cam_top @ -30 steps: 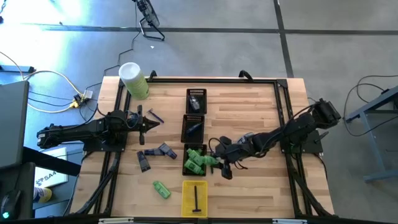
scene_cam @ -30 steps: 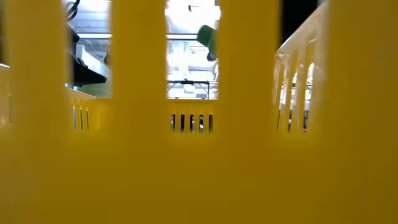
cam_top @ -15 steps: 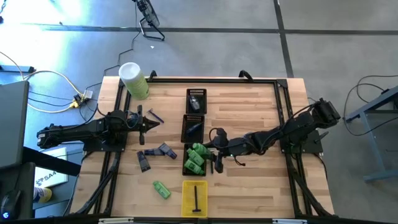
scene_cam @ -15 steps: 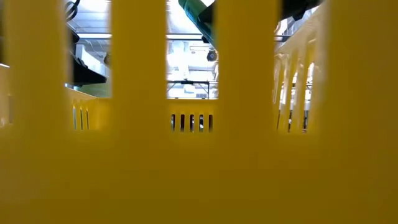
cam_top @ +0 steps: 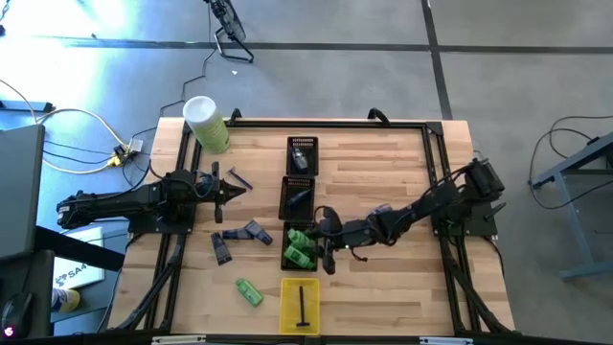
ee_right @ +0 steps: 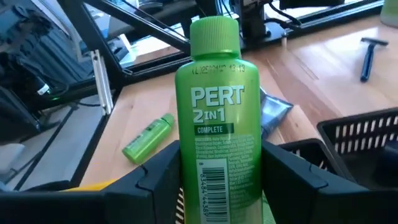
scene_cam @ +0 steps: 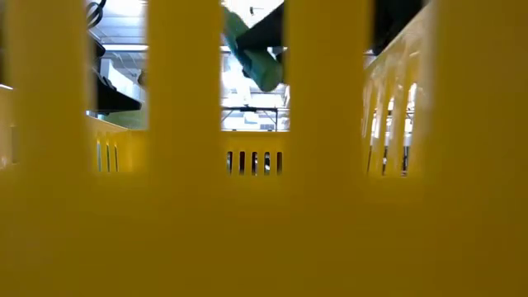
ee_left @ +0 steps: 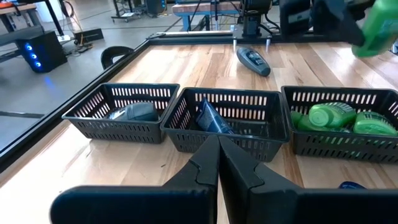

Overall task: Pick & Place Travel size toiletries
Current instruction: Put the green shampoo bottle into the bottom black bin

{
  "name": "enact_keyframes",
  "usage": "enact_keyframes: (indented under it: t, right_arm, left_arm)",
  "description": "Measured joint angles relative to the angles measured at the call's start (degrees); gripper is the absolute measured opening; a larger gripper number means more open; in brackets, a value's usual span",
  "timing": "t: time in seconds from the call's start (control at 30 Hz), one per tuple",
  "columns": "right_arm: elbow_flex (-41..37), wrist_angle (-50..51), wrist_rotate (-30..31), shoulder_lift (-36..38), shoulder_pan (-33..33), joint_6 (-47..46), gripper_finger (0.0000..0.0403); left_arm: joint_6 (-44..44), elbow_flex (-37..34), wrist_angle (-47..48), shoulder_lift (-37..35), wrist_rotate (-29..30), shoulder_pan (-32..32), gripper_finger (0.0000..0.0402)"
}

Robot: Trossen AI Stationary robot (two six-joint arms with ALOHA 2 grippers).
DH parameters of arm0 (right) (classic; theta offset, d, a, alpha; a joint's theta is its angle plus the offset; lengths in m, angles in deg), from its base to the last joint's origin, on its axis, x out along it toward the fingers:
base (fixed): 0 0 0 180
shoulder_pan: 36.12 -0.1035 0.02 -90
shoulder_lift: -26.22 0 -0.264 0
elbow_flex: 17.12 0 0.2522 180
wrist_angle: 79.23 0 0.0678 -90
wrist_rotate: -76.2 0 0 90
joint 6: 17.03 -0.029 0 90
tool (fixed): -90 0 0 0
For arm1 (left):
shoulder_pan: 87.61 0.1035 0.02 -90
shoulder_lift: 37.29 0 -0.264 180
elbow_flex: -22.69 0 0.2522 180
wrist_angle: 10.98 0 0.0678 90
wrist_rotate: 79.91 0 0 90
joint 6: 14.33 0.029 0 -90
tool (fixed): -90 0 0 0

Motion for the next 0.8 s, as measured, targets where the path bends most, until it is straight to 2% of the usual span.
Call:
enact_keyframes:
  t: [0.17,0.27,0.57,0.8]
  right_arm:
    - [0.0,-0.2,-0.7,-3.0,0.0,-1.2,0.0174]
    - [0.9,-1.3,-3.6,-4.9,0.0,-1.3,0.017]
    - [3.0,-1.0,-9.3,-7.9,0.7,-1.9,0.0181]
    - [3.1,-0.9,-9.4,-8.0,0.8,-2.3,0.0193]
  left_arm:
    - [0.0,0.0,0.0,0.0,0.0,0.0,0.0006]
    - [0.0,0.0,0.0,0.0,0.0,0.0,0.0006]
    - [0.0,0.0,0.0,0.0,0.0,0.0,0.0006]
    - [0.0,0.0,0.0,0.0,0.0,0.0,0.0006]
